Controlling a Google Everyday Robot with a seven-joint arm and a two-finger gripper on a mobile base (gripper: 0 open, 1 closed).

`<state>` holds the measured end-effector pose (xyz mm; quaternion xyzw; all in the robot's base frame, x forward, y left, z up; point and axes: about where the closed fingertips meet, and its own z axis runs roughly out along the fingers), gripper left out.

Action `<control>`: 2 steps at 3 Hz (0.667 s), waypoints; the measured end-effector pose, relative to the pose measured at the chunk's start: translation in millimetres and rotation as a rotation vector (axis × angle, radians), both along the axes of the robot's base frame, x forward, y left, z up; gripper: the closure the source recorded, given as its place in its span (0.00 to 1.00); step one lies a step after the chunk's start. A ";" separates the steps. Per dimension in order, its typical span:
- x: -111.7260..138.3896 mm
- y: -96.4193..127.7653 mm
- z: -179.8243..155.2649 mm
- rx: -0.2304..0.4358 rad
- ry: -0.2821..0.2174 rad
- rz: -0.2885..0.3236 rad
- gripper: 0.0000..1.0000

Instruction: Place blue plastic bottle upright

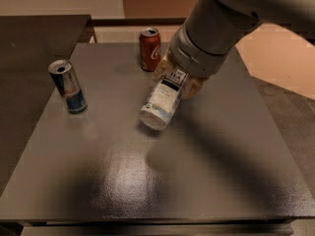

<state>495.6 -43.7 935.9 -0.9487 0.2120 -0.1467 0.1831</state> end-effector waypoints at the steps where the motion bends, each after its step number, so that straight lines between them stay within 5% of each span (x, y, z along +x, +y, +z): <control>1: 16.6 9.4 24.4 0.081 -0.142 0.044 1.00; 2: 28.7 17.8 44.7 0.121 -0.285 0.090 1.00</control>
Offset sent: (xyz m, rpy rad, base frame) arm 0.0406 0.0203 0.0520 0.1671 -0.4039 0.1347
